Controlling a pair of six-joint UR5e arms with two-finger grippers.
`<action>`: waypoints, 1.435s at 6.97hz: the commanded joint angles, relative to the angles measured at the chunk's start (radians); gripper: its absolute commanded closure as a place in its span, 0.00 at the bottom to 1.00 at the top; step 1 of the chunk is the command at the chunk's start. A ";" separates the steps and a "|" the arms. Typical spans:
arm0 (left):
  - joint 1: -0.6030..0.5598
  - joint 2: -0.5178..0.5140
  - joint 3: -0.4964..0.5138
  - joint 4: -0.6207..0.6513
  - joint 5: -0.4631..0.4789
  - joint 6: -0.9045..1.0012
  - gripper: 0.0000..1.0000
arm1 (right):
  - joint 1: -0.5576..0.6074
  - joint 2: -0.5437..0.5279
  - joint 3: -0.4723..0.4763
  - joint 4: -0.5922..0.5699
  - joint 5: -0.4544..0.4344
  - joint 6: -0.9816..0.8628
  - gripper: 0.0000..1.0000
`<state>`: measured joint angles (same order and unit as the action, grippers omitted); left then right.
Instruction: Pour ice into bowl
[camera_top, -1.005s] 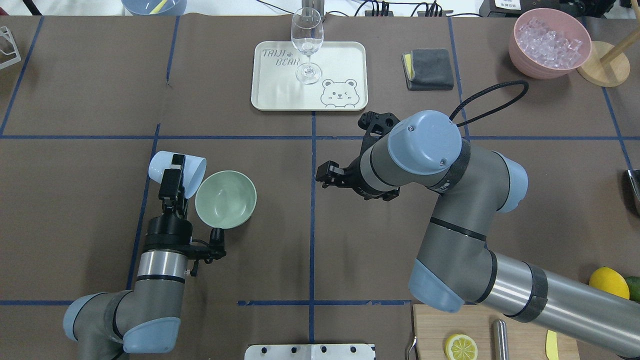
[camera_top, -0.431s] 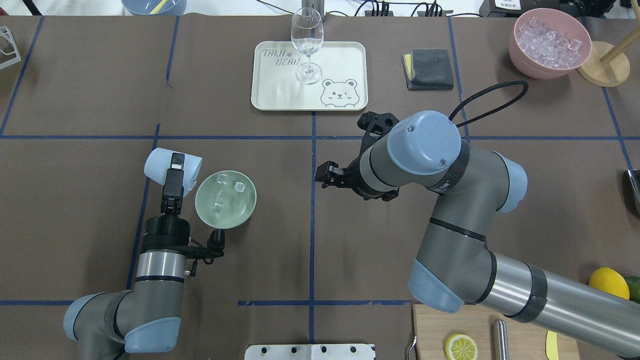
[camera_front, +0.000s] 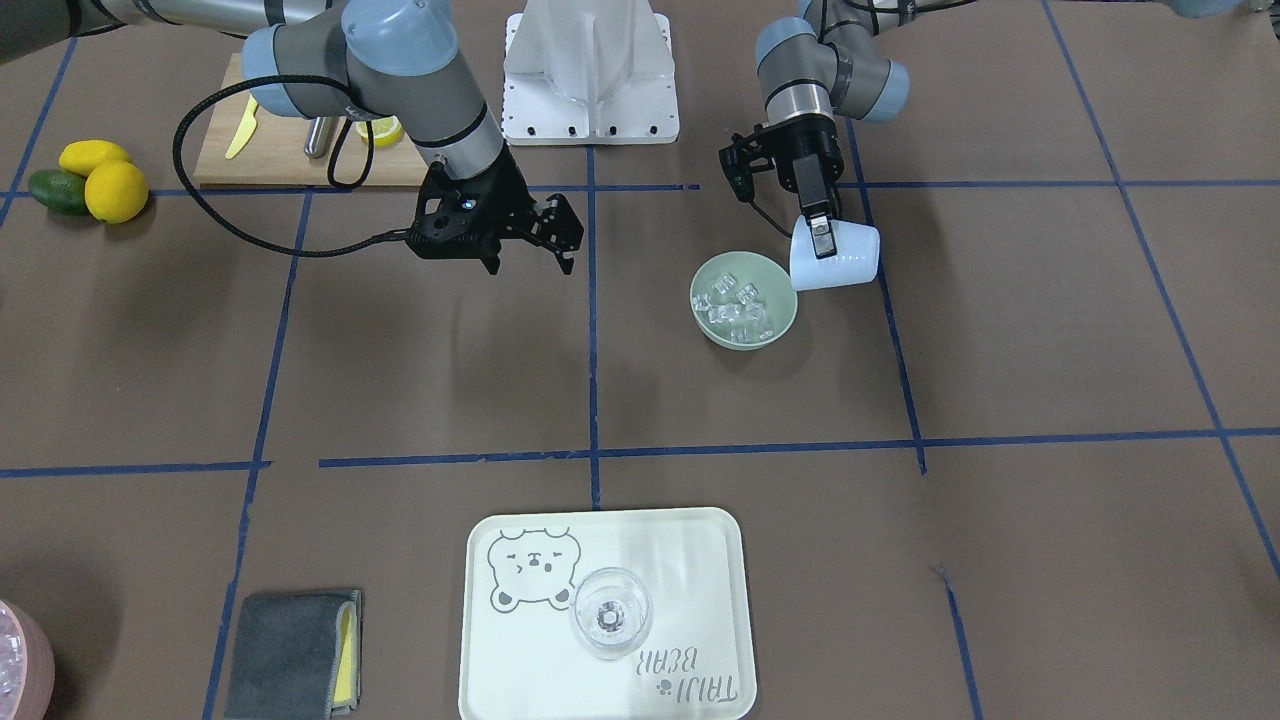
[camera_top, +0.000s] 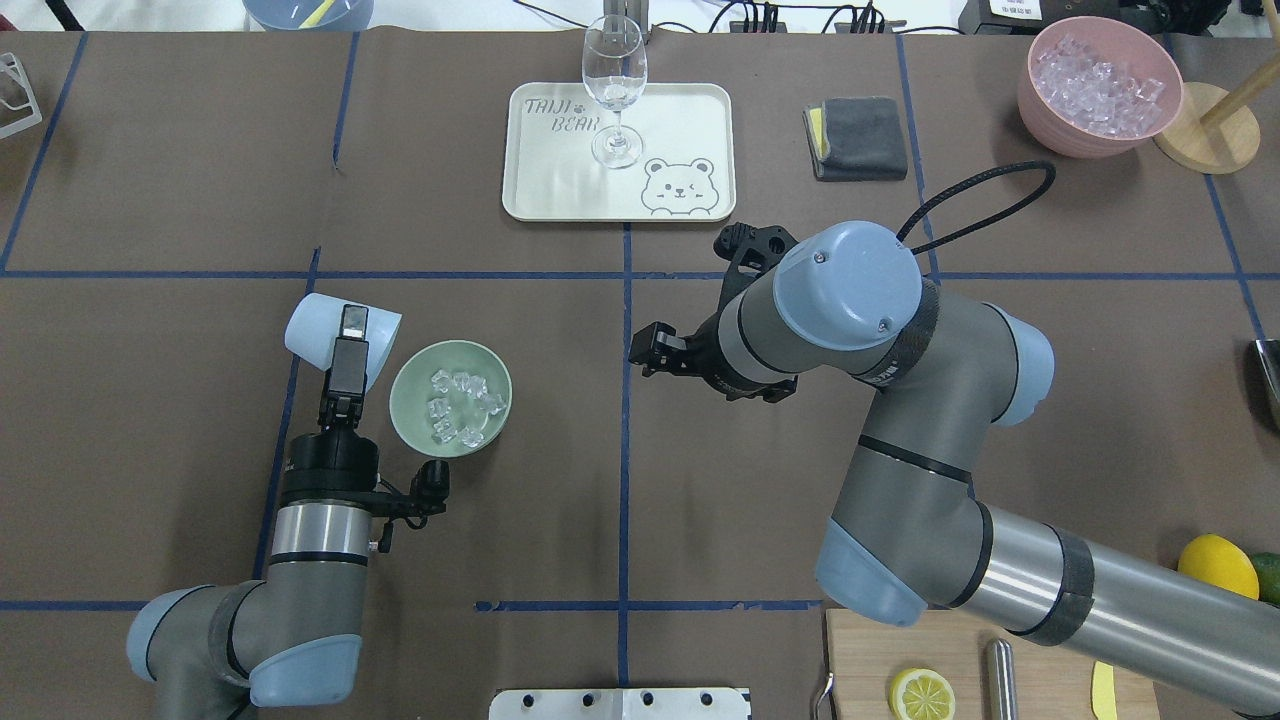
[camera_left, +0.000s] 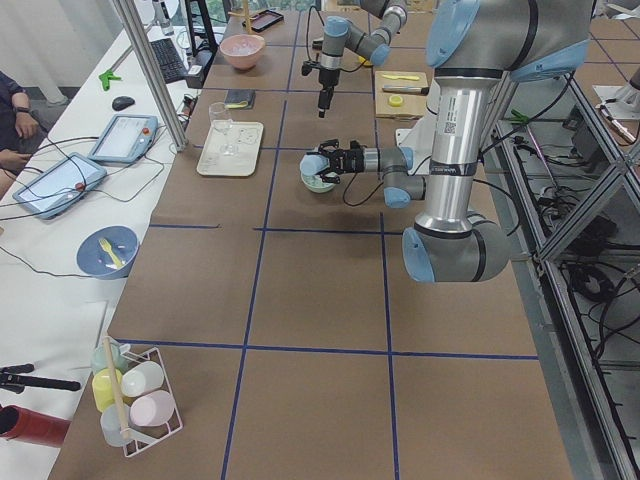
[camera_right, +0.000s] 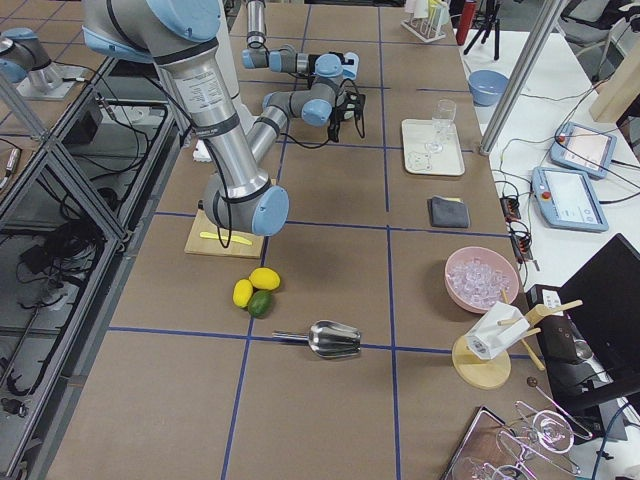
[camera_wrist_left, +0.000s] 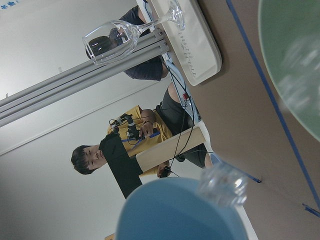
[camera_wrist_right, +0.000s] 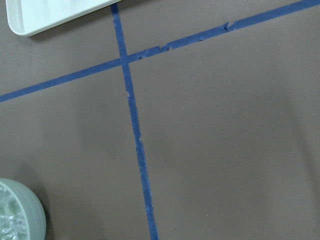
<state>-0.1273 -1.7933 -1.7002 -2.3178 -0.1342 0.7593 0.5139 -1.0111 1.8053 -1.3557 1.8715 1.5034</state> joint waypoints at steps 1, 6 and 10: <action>0.000 0.000 -0.002 0.000 0.002 0.002 1.00 | 0.000 0.000 0.000 0.001 0.000 0.001 0.00; -0.003 0.021 -0.097 -0.026 -0.069 0.006 1.00 | -0.002 0.000 0.000 0.000 -0.002 0.003 0.00; -0.017 0.234 -0.124 -0.374 -0.301 -0.018 1.00 | -0.005 0.009 0.002 -0.002 -0.005 0.011 0.00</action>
<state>-0.1374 -1.6115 -1.8184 -2.6042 -0.3650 0.7546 0.5105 -1.0046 1.8069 -1.3564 1.8675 1.5104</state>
